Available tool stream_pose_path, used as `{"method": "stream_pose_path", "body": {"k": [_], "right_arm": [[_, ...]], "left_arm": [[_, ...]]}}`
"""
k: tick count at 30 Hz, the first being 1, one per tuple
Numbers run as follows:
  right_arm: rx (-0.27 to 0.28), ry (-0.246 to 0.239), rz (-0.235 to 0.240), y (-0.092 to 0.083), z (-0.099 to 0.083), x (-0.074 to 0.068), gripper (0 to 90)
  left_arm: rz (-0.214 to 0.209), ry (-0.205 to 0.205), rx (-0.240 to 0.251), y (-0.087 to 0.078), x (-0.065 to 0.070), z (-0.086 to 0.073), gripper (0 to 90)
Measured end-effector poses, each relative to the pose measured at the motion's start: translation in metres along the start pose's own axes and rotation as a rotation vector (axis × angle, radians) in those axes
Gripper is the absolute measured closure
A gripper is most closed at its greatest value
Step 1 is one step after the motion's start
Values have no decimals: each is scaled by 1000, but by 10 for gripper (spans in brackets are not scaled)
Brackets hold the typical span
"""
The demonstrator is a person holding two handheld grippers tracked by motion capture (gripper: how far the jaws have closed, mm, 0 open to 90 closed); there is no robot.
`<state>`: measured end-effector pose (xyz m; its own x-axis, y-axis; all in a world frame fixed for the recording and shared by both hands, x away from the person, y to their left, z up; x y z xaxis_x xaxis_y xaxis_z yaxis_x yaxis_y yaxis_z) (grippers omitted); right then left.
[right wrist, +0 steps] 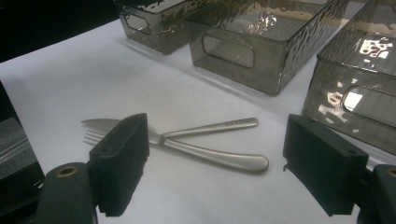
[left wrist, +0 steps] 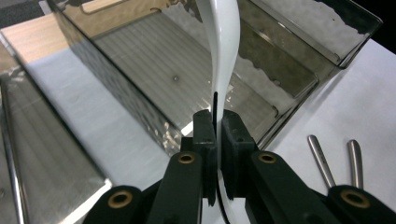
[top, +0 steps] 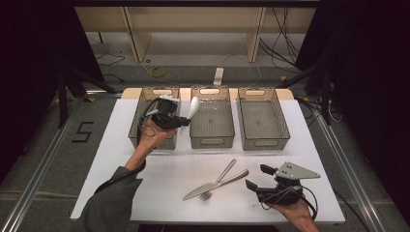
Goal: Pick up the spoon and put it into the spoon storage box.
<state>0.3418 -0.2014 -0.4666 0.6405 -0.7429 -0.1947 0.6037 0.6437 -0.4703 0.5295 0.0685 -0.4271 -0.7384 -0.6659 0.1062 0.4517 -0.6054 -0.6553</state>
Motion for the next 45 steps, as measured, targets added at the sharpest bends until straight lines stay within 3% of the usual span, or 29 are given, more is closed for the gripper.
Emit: {"method": "stream_pose_path", "body": {"k": [5,18,33,45], "right_arm": [[3,5,1,-1,0,1,236],[-3,1,5,0,0,0,237],[-3,-1,10,0,0,-1,237],[-5,1,13,0,-1,-1,239]], "left_arm": [[3,-17,13,6,0,11,852],[12,-12,-8,29,1,20,852],[42,-45,-28,50,-2,20,850],[79,-40,-66,65,0,14,844]]}}
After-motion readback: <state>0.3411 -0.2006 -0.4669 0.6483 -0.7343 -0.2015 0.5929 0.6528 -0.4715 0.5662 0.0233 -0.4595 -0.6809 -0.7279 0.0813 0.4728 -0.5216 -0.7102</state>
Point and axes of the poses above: each handheld gripper's, and its own axes: y roughly forward along the jaws, z roughly out of its top, x roughly to its right, the point moved 7 cm from there along y, roughly forward along the jaws, and after that the axes turned 6 degrees about y, right-handed, at the moved point
